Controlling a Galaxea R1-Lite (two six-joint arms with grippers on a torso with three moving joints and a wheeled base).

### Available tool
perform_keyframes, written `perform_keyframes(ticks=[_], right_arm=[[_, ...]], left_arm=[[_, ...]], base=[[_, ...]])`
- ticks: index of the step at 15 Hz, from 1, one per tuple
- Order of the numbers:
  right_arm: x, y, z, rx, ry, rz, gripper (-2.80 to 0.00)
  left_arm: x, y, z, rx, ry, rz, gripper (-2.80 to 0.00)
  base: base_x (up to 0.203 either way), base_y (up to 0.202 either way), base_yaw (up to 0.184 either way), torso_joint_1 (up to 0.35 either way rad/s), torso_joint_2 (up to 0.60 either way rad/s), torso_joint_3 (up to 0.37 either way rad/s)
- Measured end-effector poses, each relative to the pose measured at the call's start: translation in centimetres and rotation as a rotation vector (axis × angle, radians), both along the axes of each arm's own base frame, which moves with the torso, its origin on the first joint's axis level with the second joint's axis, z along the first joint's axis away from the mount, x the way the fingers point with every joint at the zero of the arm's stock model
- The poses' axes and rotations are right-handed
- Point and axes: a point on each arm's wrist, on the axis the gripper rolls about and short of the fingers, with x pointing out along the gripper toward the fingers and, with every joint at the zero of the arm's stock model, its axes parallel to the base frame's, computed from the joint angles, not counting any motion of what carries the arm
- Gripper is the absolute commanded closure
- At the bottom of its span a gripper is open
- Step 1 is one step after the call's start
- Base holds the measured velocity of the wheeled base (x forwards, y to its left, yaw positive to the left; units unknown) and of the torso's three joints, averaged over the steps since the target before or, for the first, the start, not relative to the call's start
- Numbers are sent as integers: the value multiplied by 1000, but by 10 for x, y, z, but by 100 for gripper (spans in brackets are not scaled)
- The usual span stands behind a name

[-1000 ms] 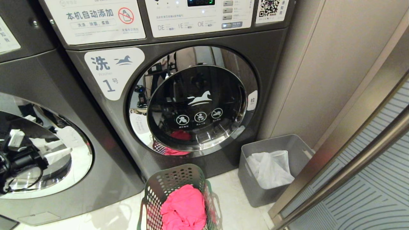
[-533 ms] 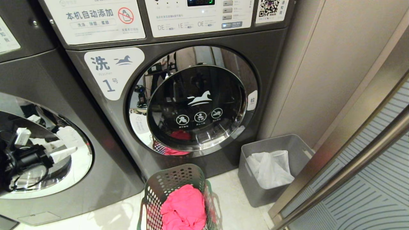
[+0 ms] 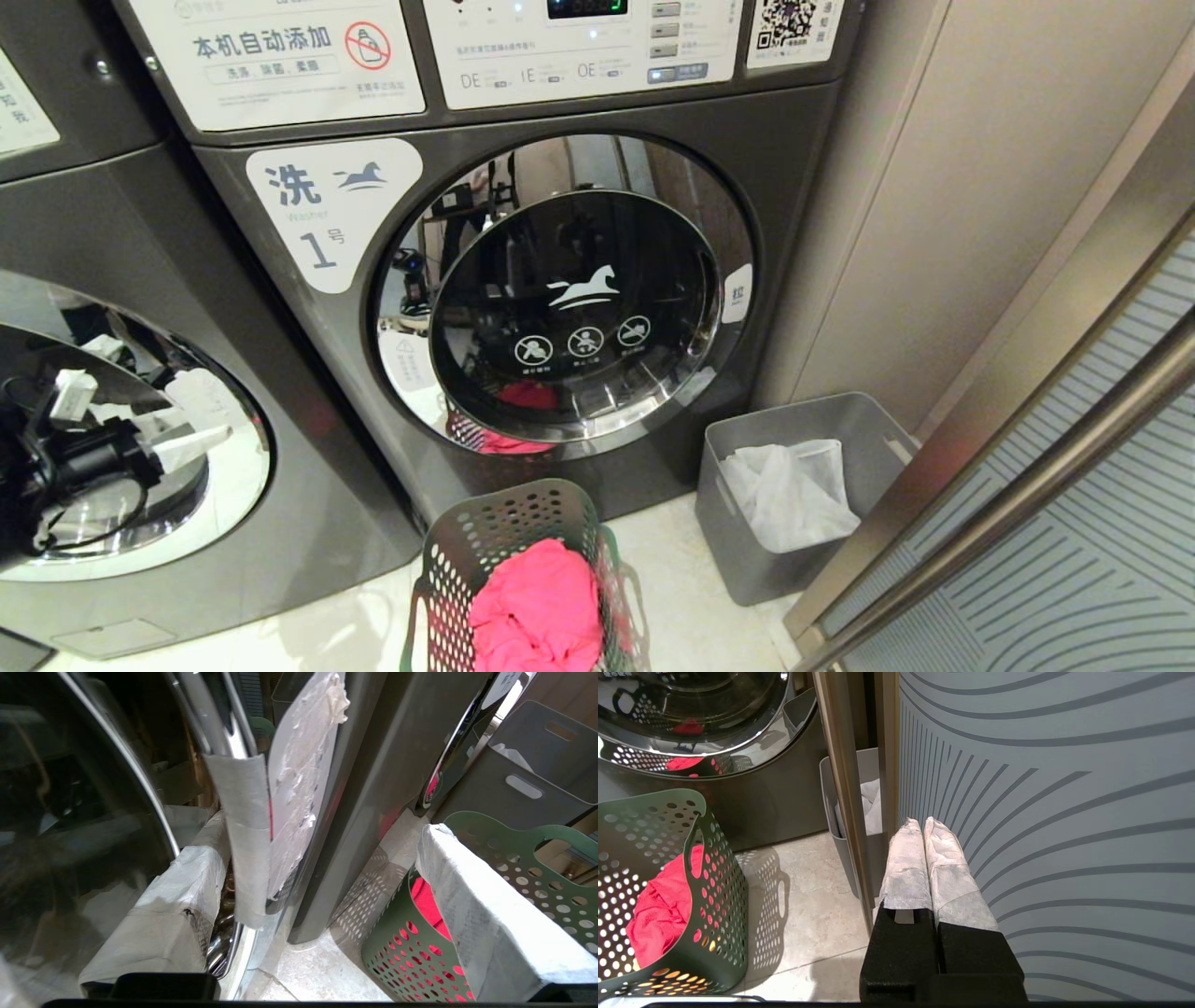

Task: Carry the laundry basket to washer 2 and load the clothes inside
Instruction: Open the lid of the washing machine

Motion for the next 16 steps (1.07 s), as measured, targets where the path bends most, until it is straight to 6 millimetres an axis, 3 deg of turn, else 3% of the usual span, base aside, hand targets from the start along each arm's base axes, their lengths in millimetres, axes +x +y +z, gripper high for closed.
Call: perform_keyframes(ticks=[7,16], right_arm=[[0,0,0,0,0,0,0],[0,0,0,0,0,0,0]], left_arm=[[-1,-16,-6,-33,17,-116,-280],[-10,-21,-10,-41,-9,-253,-280]], base=[[0,0,0,0,0,0],[0,0,0,0,0,0]])
